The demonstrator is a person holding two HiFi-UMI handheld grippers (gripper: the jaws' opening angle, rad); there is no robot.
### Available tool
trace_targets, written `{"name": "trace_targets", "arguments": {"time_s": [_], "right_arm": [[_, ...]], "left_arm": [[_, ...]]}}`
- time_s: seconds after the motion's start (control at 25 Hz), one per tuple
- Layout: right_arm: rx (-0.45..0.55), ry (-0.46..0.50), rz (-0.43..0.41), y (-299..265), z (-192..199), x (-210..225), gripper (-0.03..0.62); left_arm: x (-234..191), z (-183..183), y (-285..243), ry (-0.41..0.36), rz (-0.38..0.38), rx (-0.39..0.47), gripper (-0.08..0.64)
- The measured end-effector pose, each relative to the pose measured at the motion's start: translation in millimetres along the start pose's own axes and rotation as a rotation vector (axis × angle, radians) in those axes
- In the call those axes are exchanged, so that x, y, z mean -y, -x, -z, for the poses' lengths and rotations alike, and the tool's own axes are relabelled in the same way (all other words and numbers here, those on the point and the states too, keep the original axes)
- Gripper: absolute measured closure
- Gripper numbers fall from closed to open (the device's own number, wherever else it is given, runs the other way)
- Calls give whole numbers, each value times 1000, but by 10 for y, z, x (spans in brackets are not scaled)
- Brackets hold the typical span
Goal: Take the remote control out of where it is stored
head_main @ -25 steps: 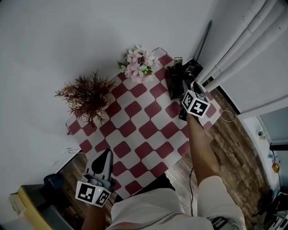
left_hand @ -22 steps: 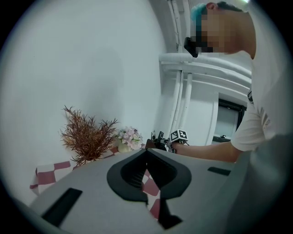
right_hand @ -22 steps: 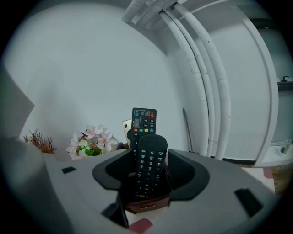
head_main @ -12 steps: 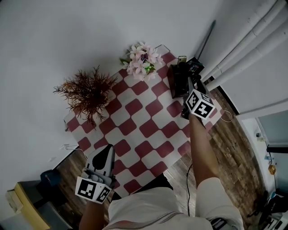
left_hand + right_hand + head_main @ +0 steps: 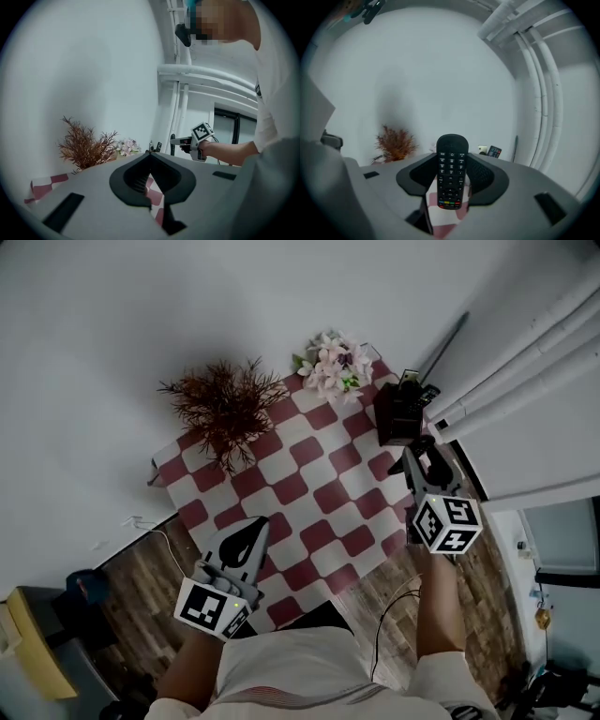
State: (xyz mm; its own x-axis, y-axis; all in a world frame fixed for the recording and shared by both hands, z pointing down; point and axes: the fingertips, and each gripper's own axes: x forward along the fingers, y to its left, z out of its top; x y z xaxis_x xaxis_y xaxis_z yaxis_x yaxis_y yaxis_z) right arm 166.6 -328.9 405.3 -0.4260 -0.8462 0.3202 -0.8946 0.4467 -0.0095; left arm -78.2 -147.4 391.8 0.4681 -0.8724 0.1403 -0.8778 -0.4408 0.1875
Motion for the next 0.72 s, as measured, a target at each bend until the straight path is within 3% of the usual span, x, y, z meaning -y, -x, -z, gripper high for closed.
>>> {"name": "trace_targets", "arguments": {"time_s": [0.16, 0.4, 0.52, 0.72], "right_arm": [[-216, 124, -152, 268, 358, -829, 391], [-577, 349, -305, 458, 1198, -1908, 391], [-757, 424, -352, 470, 1664, -2232, 391], [-936, 476, -373, 417, 2190, -2484, 391]], "left_arm": [[-122, -27, 256, -21, -15, 26, 551], [-382, 57, 730, -19, -70, 34, 551], [-515, 119, 935, -7, -93, 25, 551], [-617, 189, 1171, -9, -104, 29, 551]]}}
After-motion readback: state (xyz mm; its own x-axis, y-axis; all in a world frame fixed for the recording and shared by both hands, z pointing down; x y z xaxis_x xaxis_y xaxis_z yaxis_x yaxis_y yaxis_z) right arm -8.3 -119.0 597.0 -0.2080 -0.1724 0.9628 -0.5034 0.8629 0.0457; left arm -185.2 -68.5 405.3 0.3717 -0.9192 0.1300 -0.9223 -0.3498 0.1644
